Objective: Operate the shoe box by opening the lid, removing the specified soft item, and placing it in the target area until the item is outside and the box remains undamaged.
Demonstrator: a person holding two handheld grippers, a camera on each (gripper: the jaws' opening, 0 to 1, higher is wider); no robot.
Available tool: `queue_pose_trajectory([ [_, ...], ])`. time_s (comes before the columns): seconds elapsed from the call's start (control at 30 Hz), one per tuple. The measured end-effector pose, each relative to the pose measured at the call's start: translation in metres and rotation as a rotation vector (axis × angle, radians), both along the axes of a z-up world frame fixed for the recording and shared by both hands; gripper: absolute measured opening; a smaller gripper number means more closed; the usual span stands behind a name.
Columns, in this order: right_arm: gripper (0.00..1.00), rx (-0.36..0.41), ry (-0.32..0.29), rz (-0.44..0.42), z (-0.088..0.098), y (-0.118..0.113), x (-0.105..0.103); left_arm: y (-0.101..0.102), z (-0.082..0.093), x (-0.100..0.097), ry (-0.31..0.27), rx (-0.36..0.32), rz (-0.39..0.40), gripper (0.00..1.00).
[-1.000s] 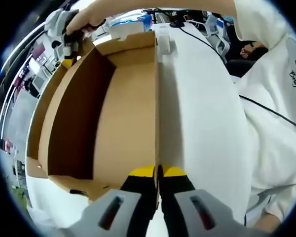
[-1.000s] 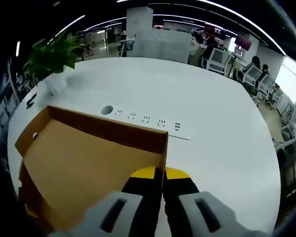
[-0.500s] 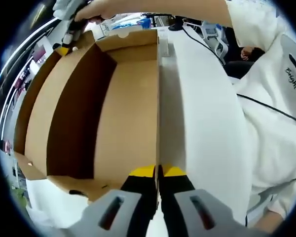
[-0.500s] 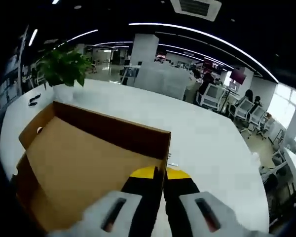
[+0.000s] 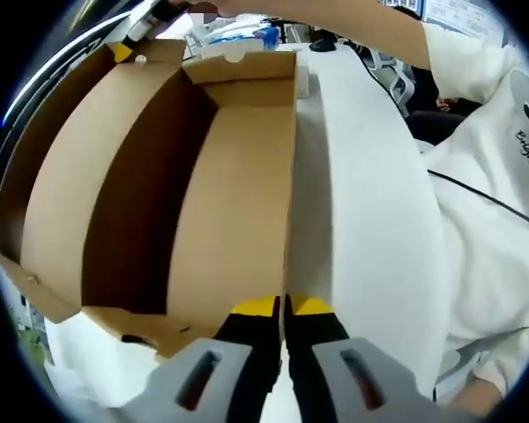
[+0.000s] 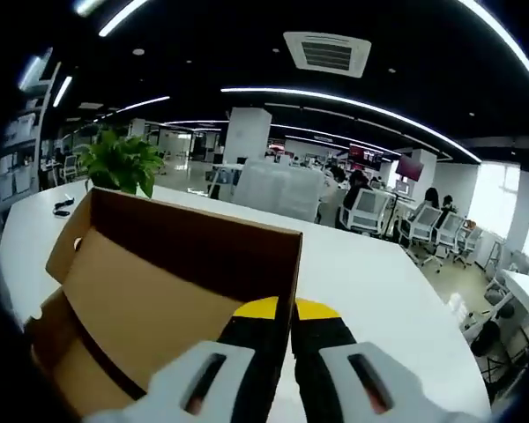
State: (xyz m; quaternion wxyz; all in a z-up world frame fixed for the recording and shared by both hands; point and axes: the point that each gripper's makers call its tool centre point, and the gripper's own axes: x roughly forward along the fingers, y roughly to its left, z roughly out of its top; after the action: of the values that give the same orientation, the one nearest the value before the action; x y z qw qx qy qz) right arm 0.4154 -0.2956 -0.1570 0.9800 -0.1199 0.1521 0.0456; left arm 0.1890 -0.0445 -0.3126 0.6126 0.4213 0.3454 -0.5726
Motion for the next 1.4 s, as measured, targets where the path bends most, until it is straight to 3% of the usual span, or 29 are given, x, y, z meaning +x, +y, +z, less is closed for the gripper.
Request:
queue_pose_trajectory([
  [0.03,0.02,0.008,0.001,0.006,0.001,0.000,0.001,0.000,0.000,0.001,0.000,0.002,0.002,0.01],
  [0.1,0.01,0.102,-0.031,0.012,0.006,-0.002,0.000,0.000,0.000,0.004,-0.002,-0.002,0.016,0.02],
  [0.2,0.01,0.132,-0.065,0.007,0.008,-0.006,-0.011,0.001,0.000,0.004,-0.001,-0.002,0.016,0.02],
  [0.3,0.01,0.113,-0.099,0.008,0.011,-0.008,-0.024,0.001,-0.001,0.003,-0.008,0.010,0.009,0.02],
  [0.43,0.00,0.216,-0.152,0.042,0.023,-0.003,-0.038,0.002,-0.001,0.004,0.005,0.013,0.035,0.02],
  [0.67,0.00,0.155,-0.221,0.041,0.025,-0.001,-0.069,0.001,0.000,0.006,0.008,0.007,0.056,0.03],
  [0.87,0.00,0.120,-0.242,0.032,0.024,-0.001,-0.079,0.001,0.000,0.007,0.008,0.002,0.062,0.04],
  [1.0,0.00,0.173,-0.257,0.028,0.023,-0.002,-0.081,0.001,0.000,0.007,0.007,-0.004,0.053,0.04],
  [1.1,0.00,0.327,-0.280,-0.013,0.027,-0.002,-0.103,0.001,0.000,0.006,-0.001,-0.001,0.036,0.04],
  [1.13,0.00,0.288,-0.292,-0.004,0.028,-0.001,-0.106,0.003,0.000,0.006,-0.003,-0.004,0.035,0.04],
  [1.17,0.00,0.147,-0.322,-0.011,0.029,-0.003,-0.112,0.004,0.000,0.007,0.000,-0.005,0.035,0.04],
  [1.2,0.00,0.107,-0.312,-0.027,0.026,-0.004,-0.114,0.003,0.000,0.007,0.003,-0.007,0.036,0.04],
  [1.27,0.00,0.232,-0.316,-0.007,0.023,-0.003,-0.117,0.003,-0.001,0.007,0.000,0.007,0.037,0.04],
  [1.4,0.00,0.185,-0.345,-0.021,0.019,-0.002,-0.118,0.002,-0.001,0.009,-0.021,-0.003,0.046,0.06],
])
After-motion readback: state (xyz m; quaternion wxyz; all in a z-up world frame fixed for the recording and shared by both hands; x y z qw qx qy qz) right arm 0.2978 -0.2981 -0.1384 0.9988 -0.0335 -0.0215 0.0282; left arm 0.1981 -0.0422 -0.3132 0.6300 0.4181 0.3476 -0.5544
